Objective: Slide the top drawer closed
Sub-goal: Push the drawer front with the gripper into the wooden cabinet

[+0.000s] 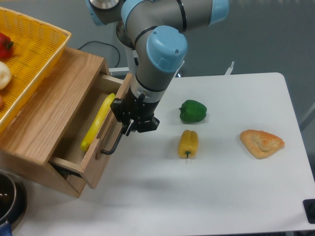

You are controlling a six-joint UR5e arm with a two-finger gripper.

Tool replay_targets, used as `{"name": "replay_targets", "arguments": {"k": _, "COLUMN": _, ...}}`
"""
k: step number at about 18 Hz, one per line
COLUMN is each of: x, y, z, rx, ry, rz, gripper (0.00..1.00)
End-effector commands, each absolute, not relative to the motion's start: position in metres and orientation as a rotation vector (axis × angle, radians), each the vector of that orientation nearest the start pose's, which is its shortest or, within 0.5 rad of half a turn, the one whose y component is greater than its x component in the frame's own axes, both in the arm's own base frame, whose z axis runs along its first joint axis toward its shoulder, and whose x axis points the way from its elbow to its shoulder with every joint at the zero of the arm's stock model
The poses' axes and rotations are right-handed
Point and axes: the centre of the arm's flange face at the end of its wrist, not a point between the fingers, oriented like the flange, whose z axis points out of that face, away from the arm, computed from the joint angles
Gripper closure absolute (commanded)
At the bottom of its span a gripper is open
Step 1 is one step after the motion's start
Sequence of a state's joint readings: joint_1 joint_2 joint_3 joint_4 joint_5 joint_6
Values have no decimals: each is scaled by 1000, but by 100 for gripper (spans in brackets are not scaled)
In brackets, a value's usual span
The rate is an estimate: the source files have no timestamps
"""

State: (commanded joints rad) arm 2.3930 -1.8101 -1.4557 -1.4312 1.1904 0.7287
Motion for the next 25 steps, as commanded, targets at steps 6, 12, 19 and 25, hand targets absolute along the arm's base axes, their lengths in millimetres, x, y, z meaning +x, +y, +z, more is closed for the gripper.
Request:
{"name": "replay_targets", "arguments": {"k": 6, "x": -308, "y": 531, "z": 439, "rx": -2835, "ry": -130, "rz": -371, "gripper": 84}}
{"name": "replay_targets", "arguments": {"k": 12, "x": -299, "y": 537, "z": 439, "rx": -2840, "ry": -114, "rz": -369, "gripper": 84}}
{"name": "replay_targets", "arguments": {"k": 19, "x": -282, "y": 545, "z": 428, "rx": -2835, "ry": -101, "rz": -355, "gripper": 84}}
{"name": "replay_targets", "arguments": {"k": 25, "x": -274, "y": 550, "z": 427, "rx": -2853, "ry": -110, "rz": -318, "gripper": 84}}
